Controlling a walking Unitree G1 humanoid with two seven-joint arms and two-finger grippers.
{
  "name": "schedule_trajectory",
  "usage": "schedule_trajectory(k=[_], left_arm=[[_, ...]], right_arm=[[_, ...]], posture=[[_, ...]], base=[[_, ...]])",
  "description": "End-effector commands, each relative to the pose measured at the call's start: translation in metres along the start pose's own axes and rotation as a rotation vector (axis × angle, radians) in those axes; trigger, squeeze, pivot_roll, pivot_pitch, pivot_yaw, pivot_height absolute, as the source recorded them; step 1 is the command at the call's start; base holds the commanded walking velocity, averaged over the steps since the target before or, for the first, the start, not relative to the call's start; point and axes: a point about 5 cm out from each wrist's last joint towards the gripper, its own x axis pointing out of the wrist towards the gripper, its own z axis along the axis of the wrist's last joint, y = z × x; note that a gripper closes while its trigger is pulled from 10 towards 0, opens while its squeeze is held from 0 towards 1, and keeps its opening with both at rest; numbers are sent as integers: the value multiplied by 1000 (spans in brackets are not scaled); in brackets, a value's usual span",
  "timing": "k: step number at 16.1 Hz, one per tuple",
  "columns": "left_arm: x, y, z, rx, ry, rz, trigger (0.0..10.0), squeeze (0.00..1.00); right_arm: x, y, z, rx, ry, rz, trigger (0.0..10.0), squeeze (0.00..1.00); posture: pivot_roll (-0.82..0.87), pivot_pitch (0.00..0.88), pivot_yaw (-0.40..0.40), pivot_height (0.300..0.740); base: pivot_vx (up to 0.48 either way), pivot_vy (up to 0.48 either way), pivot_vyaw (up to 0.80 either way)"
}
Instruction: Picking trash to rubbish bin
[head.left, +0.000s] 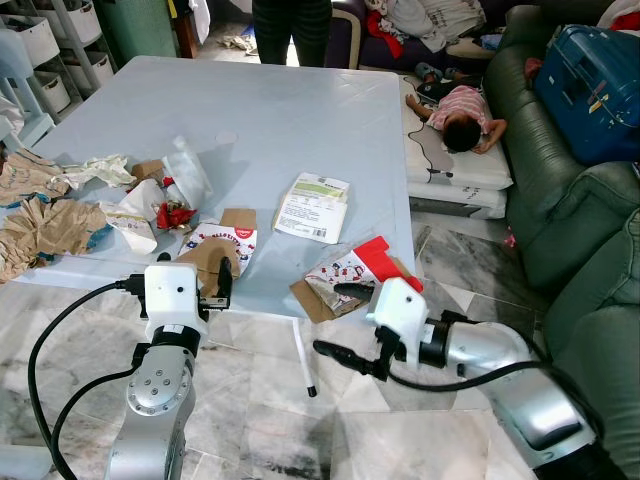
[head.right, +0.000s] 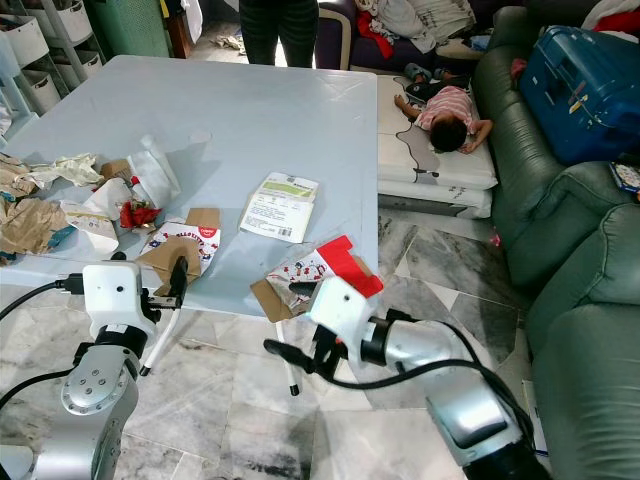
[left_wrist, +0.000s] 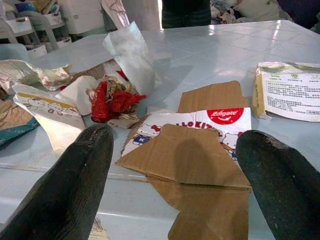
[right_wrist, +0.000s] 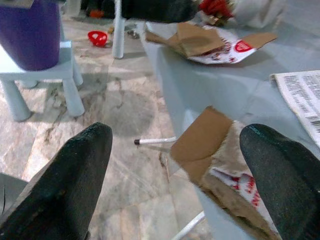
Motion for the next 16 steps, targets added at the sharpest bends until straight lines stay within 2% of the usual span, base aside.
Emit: schedule_trajectory(k=[1, 3, 6, 10, 13, 15, 16], left_arm=[[-1, -3, -2, 5, 6, -11, 10000, 0], [0, -5, -2, 1, 5, -14, 10000, 0], [1, -6, 0, -3, 2, -13, 10000, 0], [2, -5, 0, -9, 4, -7, 10000, 0], [1, -5, -1, -10, 4, -3, 10000, 0], [1, -5, -1, -14, 6, -3, 10000, 0], [2, -6, 0, -15, 5, -3, 10000, 0]], right_arm=[[2, 2, -2, -31, 12, 0, 10000, 0], [7, 3, -7, -54, 21, -22, 10000, 0], [10, -3, -21, -83, 83, -89, 10000, 0], [12, -14, -35, -60, 147, -223, 10000, 0], [10, -23, -39, -139, 170, -297, 10000, 0], [10, -28, -38, -147, 164, -339, 10000, 0], [10, -30, -38, -150, 160, -353, 8706, 0]], posture=[[-31, 93, -63, 740], [-32, 95, -66, 740], [-33, 98, -67, 740], [-30, 101, -72, 740], [-31, 105, -75, 740], [-32, 106, -75, 740], [-32, 105, -76, 740]], base=[[0, 0, 0], [0, 0, 0], [0, 0, 0], [0, 0, 0], [0, 0, 0], [0, 0, 0], [0, 0, 0]])
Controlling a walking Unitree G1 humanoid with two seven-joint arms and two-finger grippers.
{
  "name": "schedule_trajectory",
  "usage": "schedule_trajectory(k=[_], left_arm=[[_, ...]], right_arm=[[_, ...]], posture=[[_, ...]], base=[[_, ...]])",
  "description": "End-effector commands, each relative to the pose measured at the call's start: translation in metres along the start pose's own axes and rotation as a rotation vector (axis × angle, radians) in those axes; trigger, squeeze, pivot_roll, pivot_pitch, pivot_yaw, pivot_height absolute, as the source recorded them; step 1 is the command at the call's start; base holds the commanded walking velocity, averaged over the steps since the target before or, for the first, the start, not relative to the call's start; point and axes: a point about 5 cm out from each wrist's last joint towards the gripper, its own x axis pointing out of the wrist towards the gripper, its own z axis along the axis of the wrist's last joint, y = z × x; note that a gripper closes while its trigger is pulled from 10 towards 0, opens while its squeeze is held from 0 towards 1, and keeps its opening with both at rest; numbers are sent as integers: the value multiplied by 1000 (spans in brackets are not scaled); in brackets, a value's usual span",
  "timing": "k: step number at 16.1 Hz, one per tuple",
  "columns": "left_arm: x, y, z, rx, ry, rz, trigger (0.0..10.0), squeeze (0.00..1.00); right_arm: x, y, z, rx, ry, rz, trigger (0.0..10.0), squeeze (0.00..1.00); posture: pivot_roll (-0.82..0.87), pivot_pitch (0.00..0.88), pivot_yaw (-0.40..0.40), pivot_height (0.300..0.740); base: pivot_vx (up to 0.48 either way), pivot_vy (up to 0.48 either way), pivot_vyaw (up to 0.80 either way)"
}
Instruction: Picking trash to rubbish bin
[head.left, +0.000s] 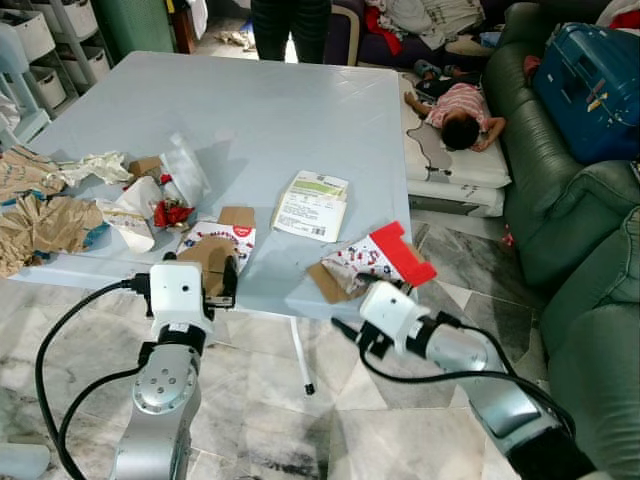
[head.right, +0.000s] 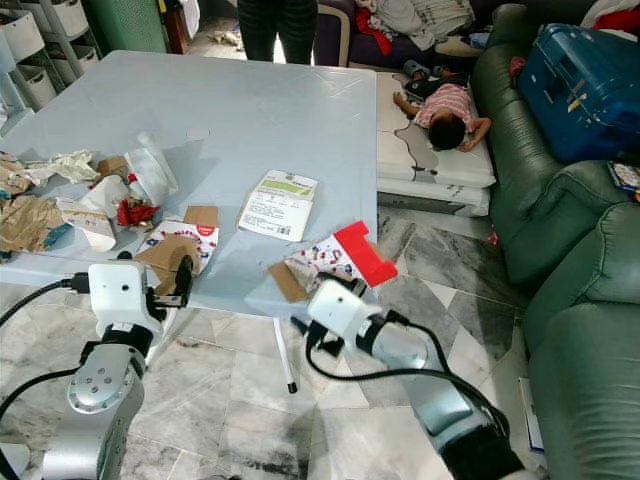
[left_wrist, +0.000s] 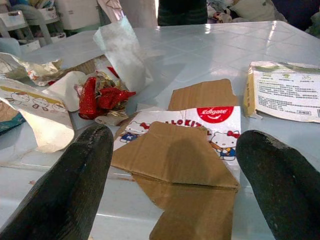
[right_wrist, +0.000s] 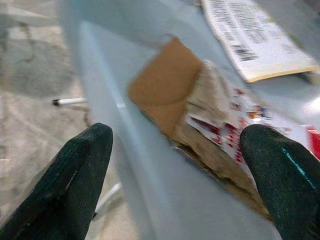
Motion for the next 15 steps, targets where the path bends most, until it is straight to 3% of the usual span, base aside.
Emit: schedule_trajectory(k=[1, 2, 9, 10, 11, 15], left_arm=[[1, 0, -1, 3, 6, 4, 10000, 0], [1, 0, 0, 2, 3, 4, 10000, 0], [3, -1, 0, -1, 2, 9, 10000, 0], [3, -1, 0, -1, 2, 9, 10000, 0], [3, -1, 0, -2, 2, 7, 10000, 0], [3, -1, 0, 0, 2, 6, 10000, 0]], right_arm=[[0, -5, -1, -4, 1, -30, 6039, 0], [1, -5, -1, -4, -12, -38, 0, 0], [3, -10, 12, 24, -102, -67, 0, 0], [4, -12, 13, 27, -106, -75, 1490, 0], [4, -13, 13, 33, -109, -80, 0, 0], [3, -16, 27, 75, -189, -83, 0, 0]], posture=[[-32, 105, -75, 740], [-32, 105, -75, 740], [-35, 103, -78, 740], [-36, 103, -77, 740], [-36, 103, -77, 740], [-38, 106, -76, 740]], base=[[0, 0, 0], [0, 0, 0], [0, 0, 0], [0, 0, 0], [0, 0, 0], [0, 0, 0]])
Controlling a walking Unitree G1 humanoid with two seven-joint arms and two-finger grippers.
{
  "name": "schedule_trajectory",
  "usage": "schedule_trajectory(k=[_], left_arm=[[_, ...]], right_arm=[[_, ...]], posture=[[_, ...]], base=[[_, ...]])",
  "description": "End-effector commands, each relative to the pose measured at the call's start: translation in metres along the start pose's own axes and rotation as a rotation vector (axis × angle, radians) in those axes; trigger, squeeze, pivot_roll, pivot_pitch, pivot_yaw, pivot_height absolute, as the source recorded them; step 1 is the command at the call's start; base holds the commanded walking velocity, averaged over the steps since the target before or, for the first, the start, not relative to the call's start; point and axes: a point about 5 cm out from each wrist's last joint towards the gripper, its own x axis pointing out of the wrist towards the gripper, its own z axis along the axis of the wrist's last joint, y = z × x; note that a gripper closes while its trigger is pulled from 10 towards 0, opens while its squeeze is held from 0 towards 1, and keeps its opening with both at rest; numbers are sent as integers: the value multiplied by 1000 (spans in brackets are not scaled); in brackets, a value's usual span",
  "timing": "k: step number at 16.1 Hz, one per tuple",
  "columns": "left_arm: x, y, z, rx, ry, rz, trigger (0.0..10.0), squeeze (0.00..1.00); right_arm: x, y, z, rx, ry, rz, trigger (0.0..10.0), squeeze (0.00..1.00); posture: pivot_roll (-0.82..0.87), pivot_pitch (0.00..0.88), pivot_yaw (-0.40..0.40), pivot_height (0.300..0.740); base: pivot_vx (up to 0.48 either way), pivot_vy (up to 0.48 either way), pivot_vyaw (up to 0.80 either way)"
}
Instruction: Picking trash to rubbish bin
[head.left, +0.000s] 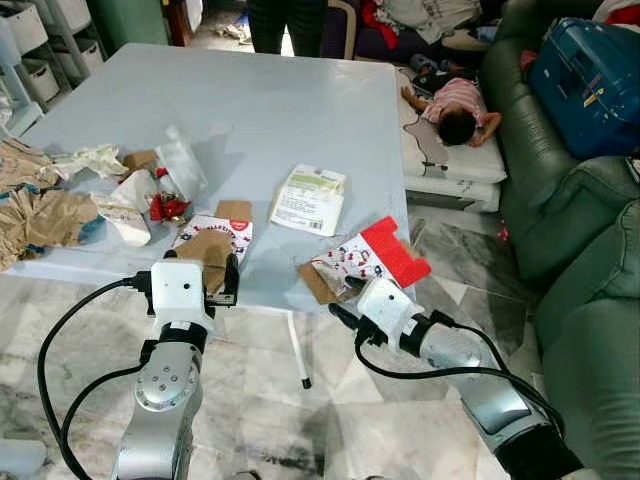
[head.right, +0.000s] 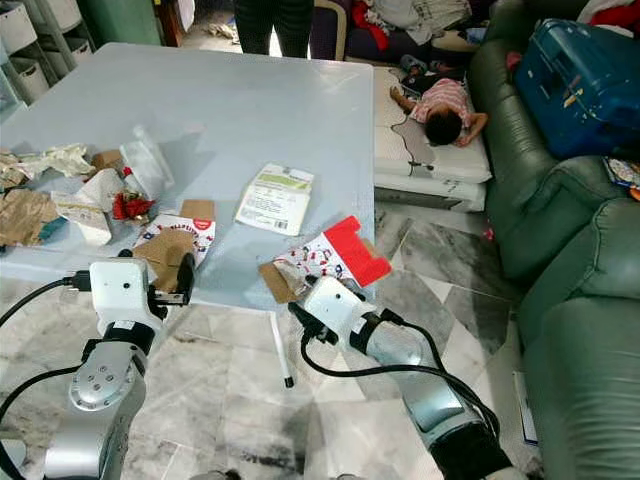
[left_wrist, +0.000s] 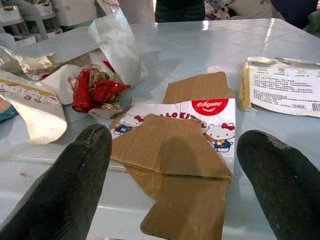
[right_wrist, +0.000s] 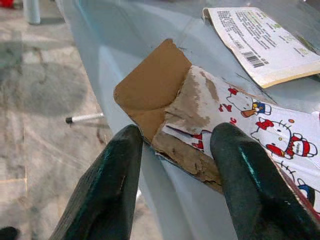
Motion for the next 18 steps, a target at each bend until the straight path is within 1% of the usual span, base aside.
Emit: schedule_trajectory(k=[1, 2, 4, 6, 8, 12, 13, 14, 15, 16, 18], left_arm=[[1, -1, -1, 4, 6, 4, 10000, 0], [2, -1, -1, 4, 5, 4, 10000, 0], [3, -1, -1, 5, 2, 4, 10000, 0], [4, -2, -1, 5, 1, 4, 10000, 0], [4, -2, 0, 4, -1, 5, 10000, 0], [4, -2, -1, 2, -1, 9, 10000, 0], [4, -1, -1, 3, -2, 11, 10000, 0], [4, -1, -1, 3, -2, 13, 10000, 0], [5, -1, 0, 4, -4, 16, 10000, 0], [5, -1, 0, 4, -4, 17, 10000, 0], [5, -1, 0, 2, -4, 19, 10000, 0]], right_arm=[[0, -22, 34, -9, -150, -90, 0, 0], [1, -23, 37, -11, -162, -94, 0, 0], [2, -30, 49, 8, -210, -123, 0, 0], [2, -35, 55, 21, -233, -141, 0, 0], [2, -39, 57, 47, -243, -155, 0, 0], [0, -37, 56, 50, -237, -151, 0, 0], [-2, -38, 57, 50, -236, -158, 6667, 0], [-3, -40, 58, 55, -237, -168, 9765, 0], [-6, -43, 58, 81, -234, -168, 10000, 1000], [-7, -42, 58, 86, -234, -152, 10000, 1000], [-12, -35, 52, 101, -206, -70, 10000, 1000]], posture=[[-39, 104, -75, 740], [-39, 104, -75, 740], [-39, 97, -76, 740], [-39, 95, -77, 740], [-39, 95, -79, 740], [-40, 97, -80, 740], [-42, 99, -81, 740], [-42, 99, -80, 740], [-42, 99, -81, 740], [-46, 100, -82, 740], [-48, 100, -82, 740]], base=[[0, 0, 0], [0, 0, 0], [0, 0, 0], [0, 0, 0], [0, 0, 0], [0, 0, 0], [0, 0, 0], [0, 0, 0], [0, 0, 0], [0, 0, 0], [0, 0, 0]])
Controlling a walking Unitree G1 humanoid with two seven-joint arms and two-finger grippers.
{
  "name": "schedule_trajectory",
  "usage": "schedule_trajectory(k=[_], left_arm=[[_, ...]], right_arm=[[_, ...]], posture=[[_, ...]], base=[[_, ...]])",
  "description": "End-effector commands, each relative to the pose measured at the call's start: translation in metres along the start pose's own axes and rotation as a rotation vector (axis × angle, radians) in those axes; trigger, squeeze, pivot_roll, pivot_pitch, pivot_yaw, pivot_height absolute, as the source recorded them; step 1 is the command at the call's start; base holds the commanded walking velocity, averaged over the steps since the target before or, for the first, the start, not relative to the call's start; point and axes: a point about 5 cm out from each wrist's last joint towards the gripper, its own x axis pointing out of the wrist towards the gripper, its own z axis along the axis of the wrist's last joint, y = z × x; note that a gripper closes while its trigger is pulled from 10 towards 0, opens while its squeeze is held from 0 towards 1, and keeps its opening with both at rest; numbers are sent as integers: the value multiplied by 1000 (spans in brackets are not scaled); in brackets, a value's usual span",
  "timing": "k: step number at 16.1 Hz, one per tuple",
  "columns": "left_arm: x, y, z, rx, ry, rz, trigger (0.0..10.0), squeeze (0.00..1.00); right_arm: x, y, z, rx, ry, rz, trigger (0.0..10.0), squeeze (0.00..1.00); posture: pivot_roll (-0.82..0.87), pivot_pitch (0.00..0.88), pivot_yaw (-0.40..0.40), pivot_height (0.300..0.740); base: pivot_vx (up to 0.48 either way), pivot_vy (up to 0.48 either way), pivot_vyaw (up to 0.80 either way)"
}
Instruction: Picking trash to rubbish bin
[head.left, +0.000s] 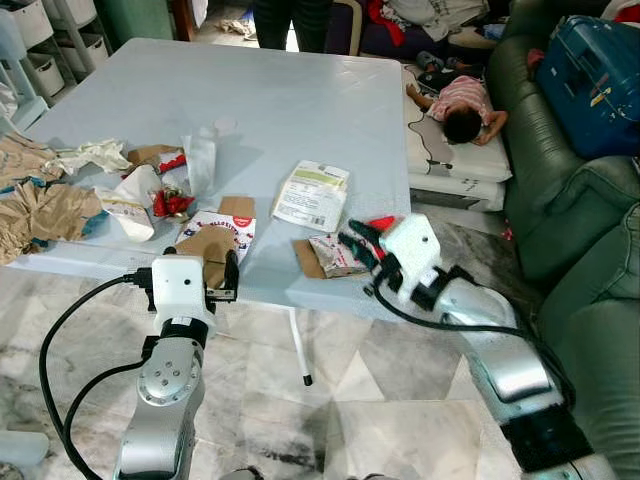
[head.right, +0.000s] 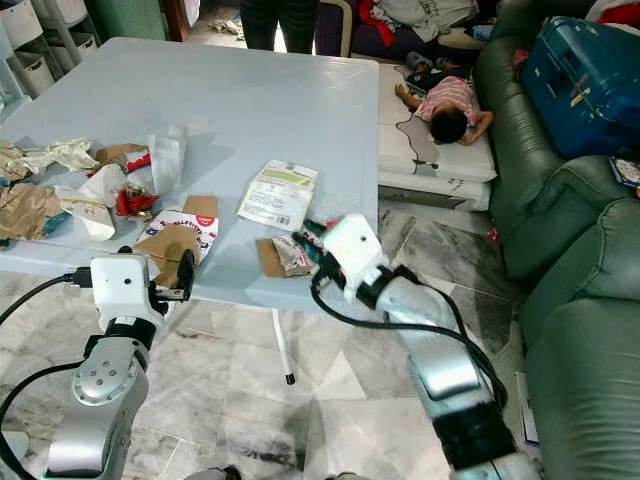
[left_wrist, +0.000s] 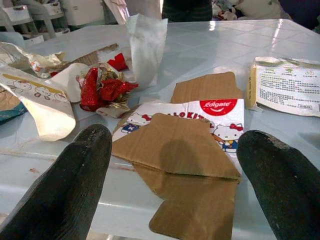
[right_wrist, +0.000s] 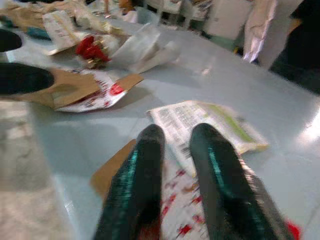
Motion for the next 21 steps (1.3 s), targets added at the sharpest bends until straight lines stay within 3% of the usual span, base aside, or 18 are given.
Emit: schedule_trajectory(k=[1, 3, 6, 8, 21], left_arm=[[1, -1, -2, 4, 4, 4, 10000, 0], [1, -1, -1, 4, 3, 4, 10000, 0], [2, 0, -1, 5, 0, 11, 10000, 0], [2, -1, -1, 3, 0, 10, 10000, 0], [-2, -3, -1, 0, 2, 10, 10000, 0]], right_arm=[[-6, 2, -2, 14, 17, 55, 10000, 1000], [-9, -4, -4, -4, 39, 43, 10000, 1000], [-14, -31, -12, -23, 93, -142, 10000, 1000], [-18, -41, -15, 11, 103, -202, 10000, 1000], [-14, -59, -33, 73, 155, -357, 10000, 1000]], posture=[[-48, 100, -82, 740], [-49, 100, -83, 740], [-48, 101, -86, 740], [-51, 103, -85, 740], [-44, 123, -97, 740]], base=[[0, 0, 0], [0, 0, 0], [0, 0, 0], [0, 0, 0], [0, 0, 0]])
